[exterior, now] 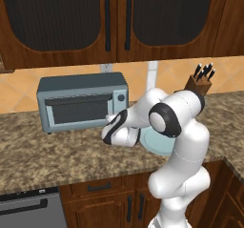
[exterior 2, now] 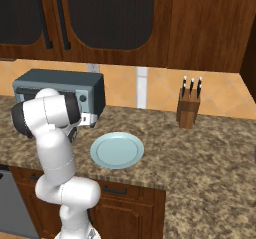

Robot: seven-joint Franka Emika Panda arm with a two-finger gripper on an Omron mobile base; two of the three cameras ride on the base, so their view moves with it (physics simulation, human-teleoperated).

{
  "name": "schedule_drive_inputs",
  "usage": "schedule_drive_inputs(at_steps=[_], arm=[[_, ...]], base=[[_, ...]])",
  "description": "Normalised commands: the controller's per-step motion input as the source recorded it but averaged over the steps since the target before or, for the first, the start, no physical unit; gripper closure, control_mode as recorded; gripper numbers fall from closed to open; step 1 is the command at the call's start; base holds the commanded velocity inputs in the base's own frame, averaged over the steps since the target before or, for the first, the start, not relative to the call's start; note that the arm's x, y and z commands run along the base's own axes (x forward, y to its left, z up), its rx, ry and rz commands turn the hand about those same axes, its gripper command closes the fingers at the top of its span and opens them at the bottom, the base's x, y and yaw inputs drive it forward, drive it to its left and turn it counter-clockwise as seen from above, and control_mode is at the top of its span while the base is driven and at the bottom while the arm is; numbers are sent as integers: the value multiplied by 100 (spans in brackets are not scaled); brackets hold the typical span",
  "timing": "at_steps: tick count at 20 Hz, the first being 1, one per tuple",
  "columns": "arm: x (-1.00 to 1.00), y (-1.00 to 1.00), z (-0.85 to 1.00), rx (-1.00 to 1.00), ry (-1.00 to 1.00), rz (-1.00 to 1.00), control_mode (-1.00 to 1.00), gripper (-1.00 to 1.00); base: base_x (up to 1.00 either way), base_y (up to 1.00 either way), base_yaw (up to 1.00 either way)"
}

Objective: Pick up the kebab skewer and baguette bread, and place them inside the toaster oven. Close the toaster oven door and start by setting the timer.

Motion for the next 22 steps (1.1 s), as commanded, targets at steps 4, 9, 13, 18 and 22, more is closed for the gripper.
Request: schedule_drive_inputs(at_steps=[4, 9, 13, 18, 22], arm=[[5, -1, -1, 1, 0, 0, -100, -100], [4, 0, 0, 0, 0, 0, -100, -100], [0, 0, 0, 0, 0, 0, -100, -100], [0, 0, 0, 0, 0, 0, -100, 100], [0, 0, 0, 0, 0, 0, -100, 100]], base=[[0, 0, 0], [0, 0, 0], [0, 0, 0], [0, 0, 0], [0, 0, 0]])
